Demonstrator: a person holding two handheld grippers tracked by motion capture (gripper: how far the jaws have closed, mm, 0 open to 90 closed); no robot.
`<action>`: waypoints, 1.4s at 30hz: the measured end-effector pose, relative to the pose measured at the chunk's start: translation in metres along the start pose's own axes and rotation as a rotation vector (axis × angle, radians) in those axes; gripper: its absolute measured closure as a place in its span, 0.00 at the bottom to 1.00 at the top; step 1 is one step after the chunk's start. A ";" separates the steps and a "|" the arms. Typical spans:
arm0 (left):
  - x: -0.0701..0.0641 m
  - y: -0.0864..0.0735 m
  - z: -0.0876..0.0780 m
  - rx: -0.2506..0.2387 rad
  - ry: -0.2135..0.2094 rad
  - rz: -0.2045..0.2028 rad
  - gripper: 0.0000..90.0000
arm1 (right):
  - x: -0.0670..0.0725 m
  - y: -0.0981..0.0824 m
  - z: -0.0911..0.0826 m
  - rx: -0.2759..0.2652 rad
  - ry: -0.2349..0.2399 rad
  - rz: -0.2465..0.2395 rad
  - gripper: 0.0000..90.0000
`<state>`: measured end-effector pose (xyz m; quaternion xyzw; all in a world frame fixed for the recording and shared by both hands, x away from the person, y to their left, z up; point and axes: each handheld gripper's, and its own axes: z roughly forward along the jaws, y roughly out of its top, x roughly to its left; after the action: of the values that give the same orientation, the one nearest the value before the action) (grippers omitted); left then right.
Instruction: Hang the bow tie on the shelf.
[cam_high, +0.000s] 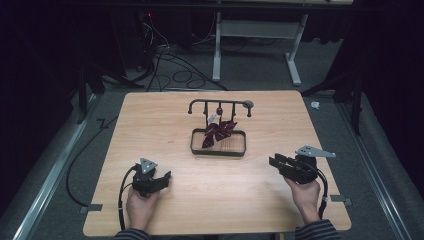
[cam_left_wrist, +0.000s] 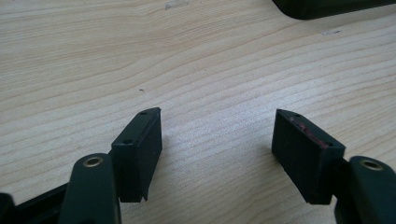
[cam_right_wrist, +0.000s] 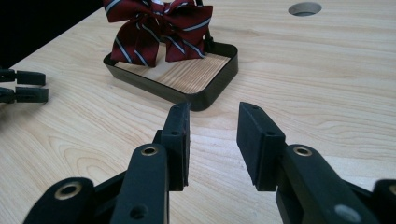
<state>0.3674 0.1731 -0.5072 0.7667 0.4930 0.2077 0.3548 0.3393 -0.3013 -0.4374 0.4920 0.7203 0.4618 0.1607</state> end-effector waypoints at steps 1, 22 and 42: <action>0.000 0.000 0.000 0.000 0.000 0.000 0.38 | 0.000 -0.001 0.001 0.003 -0.002 0.002 0.74; 0.000 0.000 0.000 -0.001 0.001 0.000 0.38 | 0.001 -0.015 0.019 0.040 -0.016 0.003 0.74; 0.000 0.000 0.000 -0.002 0.000 -0.002 0.38 | 0.002 -0.028 0.036 0.091 -0.033 -0.009 0.74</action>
<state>0.3674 0.1730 -0.5073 0.7660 0.4936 0.2078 0.3556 0.3470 -0.2841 -0.4789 0.5031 0.7399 0.4198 0.1523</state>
